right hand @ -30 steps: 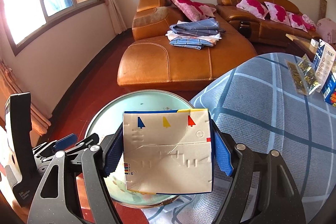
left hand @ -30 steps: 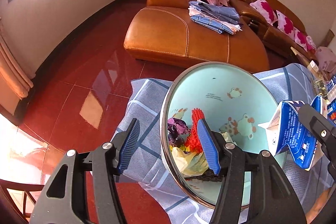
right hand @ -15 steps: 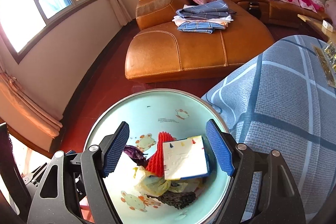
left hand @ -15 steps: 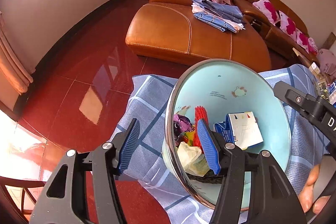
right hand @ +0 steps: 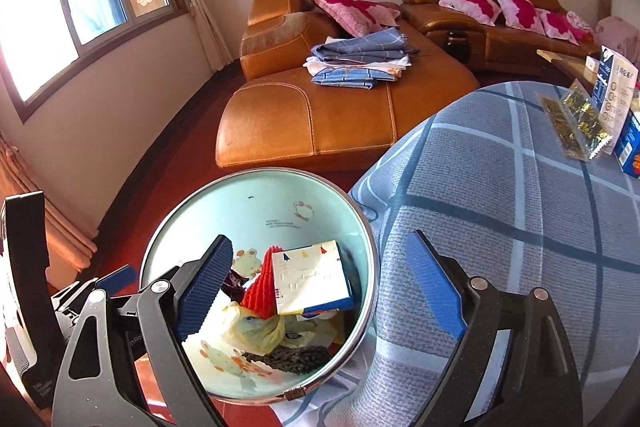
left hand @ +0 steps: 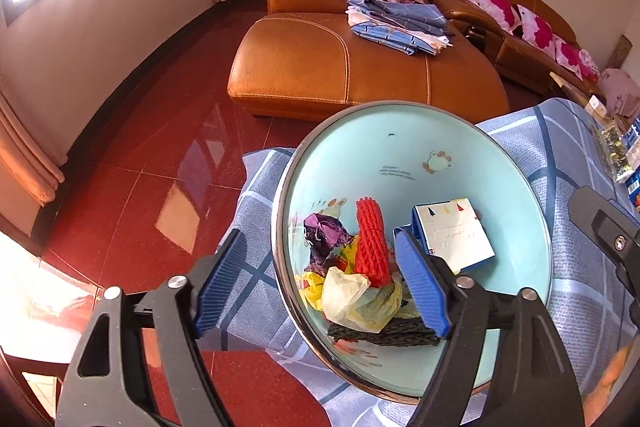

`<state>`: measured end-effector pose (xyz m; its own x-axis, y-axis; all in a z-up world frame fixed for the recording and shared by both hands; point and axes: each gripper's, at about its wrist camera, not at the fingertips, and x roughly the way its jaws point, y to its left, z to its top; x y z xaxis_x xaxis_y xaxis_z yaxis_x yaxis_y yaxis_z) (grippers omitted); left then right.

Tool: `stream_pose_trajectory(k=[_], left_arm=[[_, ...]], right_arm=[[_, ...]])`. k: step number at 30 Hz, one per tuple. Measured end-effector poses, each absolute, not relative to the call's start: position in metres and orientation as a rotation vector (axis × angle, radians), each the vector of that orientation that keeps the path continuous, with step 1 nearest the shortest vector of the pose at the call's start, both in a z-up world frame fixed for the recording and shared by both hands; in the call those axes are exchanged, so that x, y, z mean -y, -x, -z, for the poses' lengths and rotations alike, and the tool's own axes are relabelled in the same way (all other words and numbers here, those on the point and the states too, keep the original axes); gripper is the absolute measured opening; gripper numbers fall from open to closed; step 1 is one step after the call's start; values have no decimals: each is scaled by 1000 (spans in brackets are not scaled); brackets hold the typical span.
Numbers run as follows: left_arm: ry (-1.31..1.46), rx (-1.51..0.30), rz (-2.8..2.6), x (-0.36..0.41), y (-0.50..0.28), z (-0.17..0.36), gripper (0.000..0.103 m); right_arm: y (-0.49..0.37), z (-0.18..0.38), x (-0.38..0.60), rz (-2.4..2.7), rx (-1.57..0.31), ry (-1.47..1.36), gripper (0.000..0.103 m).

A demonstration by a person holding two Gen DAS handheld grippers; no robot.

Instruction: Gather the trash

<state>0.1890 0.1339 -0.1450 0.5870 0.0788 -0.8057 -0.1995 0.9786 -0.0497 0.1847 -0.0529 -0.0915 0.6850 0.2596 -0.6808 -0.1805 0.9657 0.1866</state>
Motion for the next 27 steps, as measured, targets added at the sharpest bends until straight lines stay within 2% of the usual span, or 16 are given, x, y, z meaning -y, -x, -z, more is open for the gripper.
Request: stream_pose_trajectory(k=[7,27], left_arm=[[136,-955,-169,-127,-180,143,93],[140,-996,-148,-109,-130,133,95]], right_arm=[[-172,96,72,-211,-825,-143,91],[-120,71,88,-198,-832,-168,91]])
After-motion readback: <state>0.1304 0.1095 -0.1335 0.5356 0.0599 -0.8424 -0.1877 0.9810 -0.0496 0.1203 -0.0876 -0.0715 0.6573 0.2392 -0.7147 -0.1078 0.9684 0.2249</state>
